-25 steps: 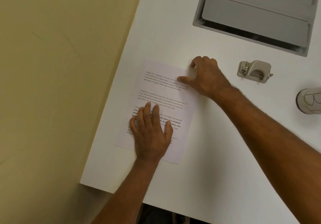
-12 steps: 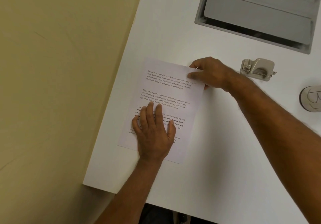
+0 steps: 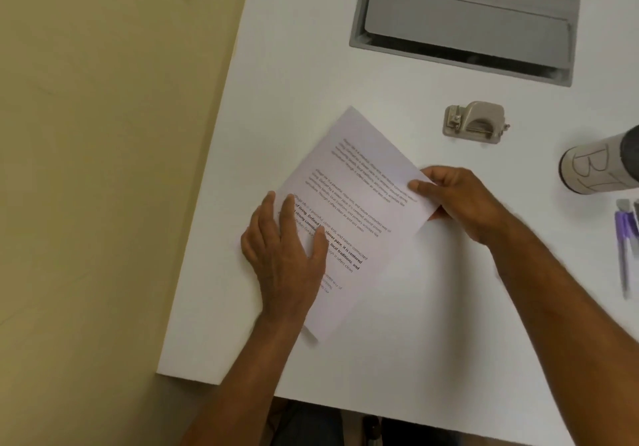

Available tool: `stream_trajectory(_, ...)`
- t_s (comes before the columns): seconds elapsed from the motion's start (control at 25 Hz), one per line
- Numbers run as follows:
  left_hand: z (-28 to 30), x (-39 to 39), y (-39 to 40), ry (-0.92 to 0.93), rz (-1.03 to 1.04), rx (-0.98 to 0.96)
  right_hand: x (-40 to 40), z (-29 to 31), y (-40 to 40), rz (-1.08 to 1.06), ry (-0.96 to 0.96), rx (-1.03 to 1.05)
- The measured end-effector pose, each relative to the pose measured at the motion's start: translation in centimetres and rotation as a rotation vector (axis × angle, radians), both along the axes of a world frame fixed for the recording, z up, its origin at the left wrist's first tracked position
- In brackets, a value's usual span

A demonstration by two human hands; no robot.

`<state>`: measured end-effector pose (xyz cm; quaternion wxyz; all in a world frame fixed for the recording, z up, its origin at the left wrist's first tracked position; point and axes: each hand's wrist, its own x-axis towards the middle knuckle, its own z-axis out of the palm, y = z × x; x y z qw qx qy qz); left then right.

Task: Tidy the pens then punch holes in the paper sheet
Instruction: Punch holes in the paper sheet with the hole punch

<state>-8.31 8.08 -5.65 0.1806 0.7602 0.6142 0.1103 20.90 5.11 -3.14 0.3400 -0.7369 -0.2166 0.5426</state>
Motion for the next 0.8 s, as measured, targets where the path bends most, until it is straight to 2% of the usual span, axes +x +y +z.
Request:
stream_trajectory(0.2, 1.1, 1.4, -0.2, -0.165, 0.141, -0.123, 0.9, -0.8, -8.5, -0.322, 0.041, -0.014)
stream_trajectory(0.32, 1.7, 2.3, -0.7, -0.385, 0.241, -0.241, 1.2, -0.9, -12.6, -0.494, 0.058, -0.016)
stream_trajectory(0.44, 2.5, 3.7, -0.1, -0.588, 0.304, -0.461, 1.3, -0.7, -15.5, -0.645, 0.065, -0.003)
stream_trajectory(0.56, 2.6, 5.3, 0.4, -0.766, 0.327, -0.83, 1.2, -0.6, -17.4, -0.772, 0.078, 0.015)
stream_trajectory(0.68, 2.6, 7.3, 0.6, -0.81, 0.273, -1.037, 1.3, -0.7, -18.4, -0.856, 0.087, 0.012)
stream_trajectory(0.8, 2.4, 9.0, 0.9, -0.789, 0.268, -1.054, 1.5, -0.8, -18.9, -0.923, 0.106, 0.029)
